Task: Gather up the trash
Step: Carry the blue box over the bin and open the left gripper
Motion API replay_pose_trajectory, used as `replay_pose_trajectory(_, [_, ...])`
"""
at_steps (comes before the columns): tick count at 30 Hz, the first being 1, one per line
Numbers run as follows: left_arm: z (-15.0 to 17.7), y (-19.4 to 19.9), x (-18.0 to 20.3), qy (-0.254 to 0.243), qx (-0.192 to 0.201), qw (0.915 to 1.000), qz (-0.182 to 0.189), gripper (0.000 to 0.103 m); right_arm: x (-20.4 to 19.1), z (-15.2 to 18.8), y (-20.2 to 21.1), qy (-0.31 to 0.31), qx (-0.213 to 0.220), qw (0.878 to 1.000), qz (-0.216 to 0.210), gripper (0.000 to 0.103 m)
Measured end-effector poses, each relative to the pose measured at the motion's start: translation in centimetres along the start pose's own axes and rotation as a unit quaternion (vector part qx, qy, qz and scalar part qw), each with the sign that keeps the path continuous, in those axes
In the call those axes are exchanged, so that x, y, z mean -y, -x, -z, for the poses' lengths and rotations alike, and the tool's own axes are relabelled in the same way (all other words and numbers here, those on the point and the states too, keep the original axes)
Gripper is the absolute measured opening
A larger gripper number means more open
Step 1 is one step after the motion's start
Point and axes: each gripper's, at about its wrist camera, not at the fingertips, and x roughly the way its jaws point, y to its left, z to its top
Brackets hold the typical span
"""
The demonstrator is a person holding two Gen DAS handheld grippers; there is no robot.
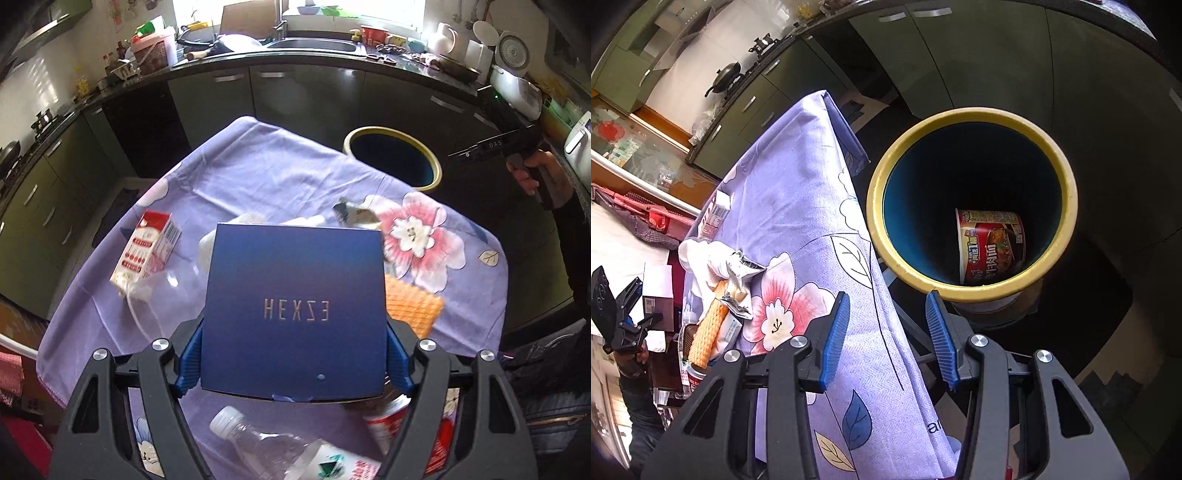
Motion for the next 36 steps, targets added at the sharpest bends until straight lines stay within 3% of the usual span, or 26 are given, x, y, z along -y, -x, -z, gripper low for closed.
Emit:
replay_pose_trajectory(8, [-11.0,-4.2,9.1,-0.063,0.006,0.9957,0.068,0.074,4.1,2.2,5.4,-0.012,0.057,0.998,-0.005,0.044])
replay_pose_trajectory(15, [-20.4,-14.6,15.8,-0.094,-0.037,0.9903,0.096,0.074,9.5,5.3,8.7,-0.046,0.082,0.996,-0.004,0.044])
replay_pose_trajectory(20, [-24.2,-22.0,18.5,-0.086,-0.067,0.9896,0.093,0.075,12.3,6.6,9.9,-0.072,0.09,0.993,-0.003,0.044])
replay_pose_trajectory(24, [-25.5,-25.4,19.2,-0.066,-0.088,0.9902,0.086,0.075,13.9,6.9,10.0,-0.086,0.089,0.992,-0.002,0.044])
replay_pose_trajectory(29, [-25.5,-23.7,18.4,-0.053,-0.07,0.9925,0.086,0.08,14.2,6.6,9.5,-0.084,0.084,0.993,-0.004,0.044])
replay_pose_trajectory(36, [-21.9,-13.4,14.6,-0.017,0.025,0.9949,0.096,0.089,11.5,5.6,7.3,-0.052,0.062,0.997,-0.014,0.044])
